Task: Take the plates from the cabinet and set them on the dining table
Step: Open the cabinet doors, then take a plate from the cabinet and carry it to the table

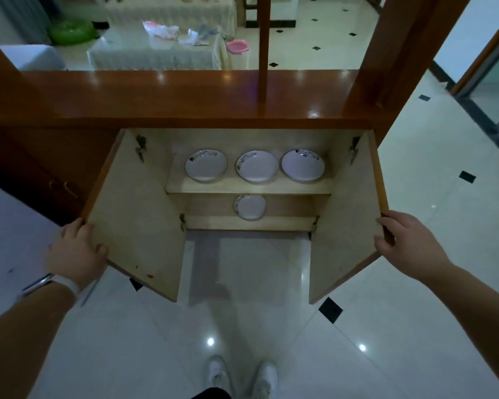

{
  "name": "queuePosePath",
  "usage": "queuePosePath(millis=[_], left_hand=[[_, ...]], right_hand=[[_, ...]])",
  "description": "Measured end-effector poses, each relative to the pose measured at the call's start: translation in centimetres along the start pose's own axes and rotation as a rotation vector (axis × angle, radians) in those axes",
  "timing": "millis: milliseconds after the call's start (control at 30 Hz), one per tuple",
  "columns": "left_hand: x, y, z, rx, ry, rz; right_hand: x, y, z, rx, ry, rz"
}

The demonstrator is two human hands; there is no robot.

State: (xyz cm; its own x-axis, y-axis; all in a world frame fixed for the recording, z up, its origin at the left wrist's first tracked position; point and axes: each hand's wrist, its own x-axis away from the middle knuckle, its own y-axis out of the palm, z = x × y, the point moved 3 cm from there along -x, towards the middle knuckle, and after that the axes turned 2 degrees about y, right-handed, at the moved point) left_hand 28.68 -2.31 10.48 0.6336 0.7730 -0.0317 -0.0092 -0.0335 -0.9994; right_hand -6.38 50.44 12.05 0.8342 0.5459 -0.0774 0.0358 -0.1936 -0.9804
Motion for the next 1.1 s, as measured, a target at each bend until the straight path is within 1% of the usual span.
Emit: queuePosePath(millis=[233,400,500,667,833,933,1033,1100], left_hand=[[0.7,0.9,1.5,0.044,0.053,-0.061],[0.7,0.2,3.9,0.141,0.151,0.016],[0.2,0.3,4.9,0.155,0.213,0.047],[-2.0,1.1,6.0,0.149,0.281,-0.006],[-6.3,2.9,6.1,0.19,0.316,-0.048],[-9.8,5.0,5.5,0.249,0.306,-0.103],[-13.3,6.3,5.1,0.426,0.183,-0.104],[-15.2,6.9,5.1,0.507,0.118,-0.084]], right_hand=[[-0.4,-0.5,0.3,0.007,0.002,-0.044],[-1.2,0.2,-1.7,-0.022,-0.026,-0.06],[-2.0,0.8,-3.7,-0.028,-0.047,-0.094],[-5.2,3.1,-7.6,-0.056,-0.102,-0.115],[-9.3,5.9,-13.5,-0.108,-0.131,-0.151],[-12.0,7.7,-17.2,-0.136,-0.13,-0.17],[-14.7,9.2,-21.2,-0.127,-0.133,-0.16],[-16.5,10.0,-23.6,-0.088,-0.176,-0.171]])
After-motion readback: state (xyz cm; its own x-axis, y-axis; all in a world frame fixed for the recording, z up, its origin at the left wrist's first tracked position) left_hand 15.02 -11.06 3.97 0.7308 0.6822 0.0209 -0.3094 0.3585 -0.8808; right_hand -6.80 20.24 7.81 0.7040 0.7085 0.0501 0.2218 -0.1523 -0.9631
